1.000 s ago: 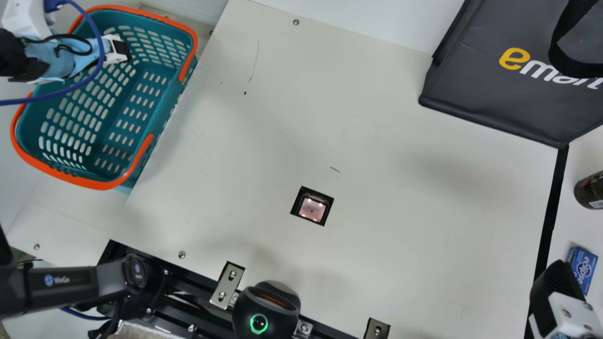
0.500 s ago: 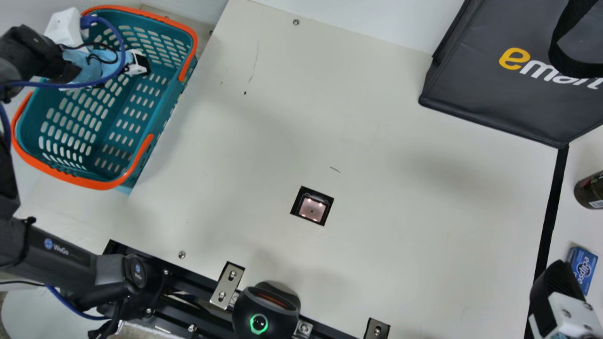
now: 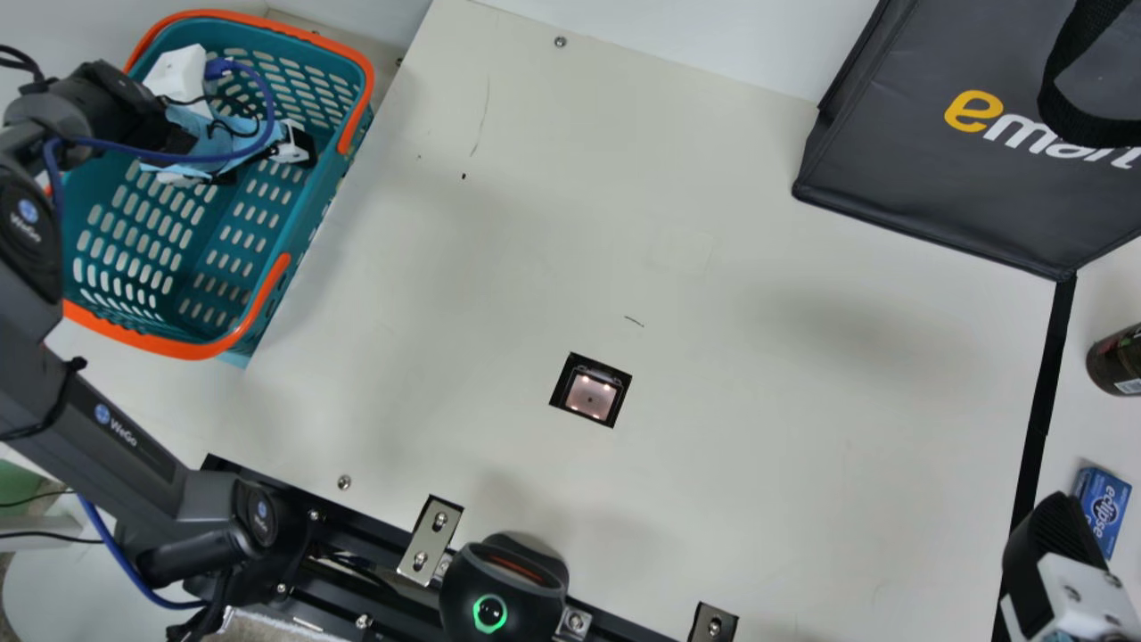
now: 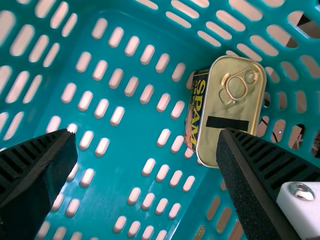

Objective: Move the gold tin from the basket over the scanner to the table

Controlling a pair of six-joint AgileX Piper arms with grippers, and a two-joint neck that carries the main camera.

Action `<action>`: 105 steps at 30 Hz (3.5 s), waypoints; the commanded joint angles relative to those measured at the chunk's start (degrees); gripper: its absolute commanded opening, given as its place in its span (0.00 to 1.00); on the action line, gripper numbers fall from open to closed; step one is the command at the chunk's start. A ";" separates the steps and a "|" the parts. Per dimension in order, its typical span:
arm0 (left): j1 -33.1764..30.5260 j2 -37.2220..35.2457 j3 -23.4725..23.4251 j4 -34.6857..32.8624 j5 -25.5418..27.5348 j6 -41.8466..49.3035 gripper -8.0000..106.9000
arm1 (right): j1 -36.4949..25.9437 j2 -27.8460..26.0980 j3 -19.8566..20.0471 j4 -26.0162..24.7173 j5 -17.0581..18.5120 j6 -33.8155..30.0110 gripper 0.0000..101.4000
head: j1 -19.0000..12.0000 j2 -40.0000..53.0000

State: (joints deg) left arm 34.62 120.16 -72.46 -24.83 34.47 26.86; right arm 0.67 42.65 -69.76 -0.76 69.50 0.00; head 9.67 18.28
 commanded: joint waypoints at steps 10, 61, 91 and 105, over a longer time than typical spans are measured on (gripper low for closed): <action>-1.10 4.70 -3.97 -3.95 2.23 4.49 0.85 | 0.00 0.00 0.00 0.00 0.01 0.00 0.94 | -1.75 0.14; -1.22 7.67 -4.53 -5.51 0.42 8.05 0.85 | 0.00 0.00 0.00 0.00 -0.04 0.00 0.94 | -1.75 0.14; -3.01 12.78 -11.13 -10.46 6.64 24.83 0.85 | 0.00 0.00 0.00 0.00 -0.04 0.00 0.94 | -1.75 0.14; -2.48 14.79 -12.40 -9.92 6.24 25.30 0.85 | 0.00 0.00 0.00 0.00 -0.04 0.00 0.94 | -1.75 0.14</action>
State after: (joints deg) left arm 31.96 135.04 -84.98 -35.16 41.58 52.31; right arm 0.67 42.65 -69.76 -0.76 69.46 0.00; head 9.67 18.28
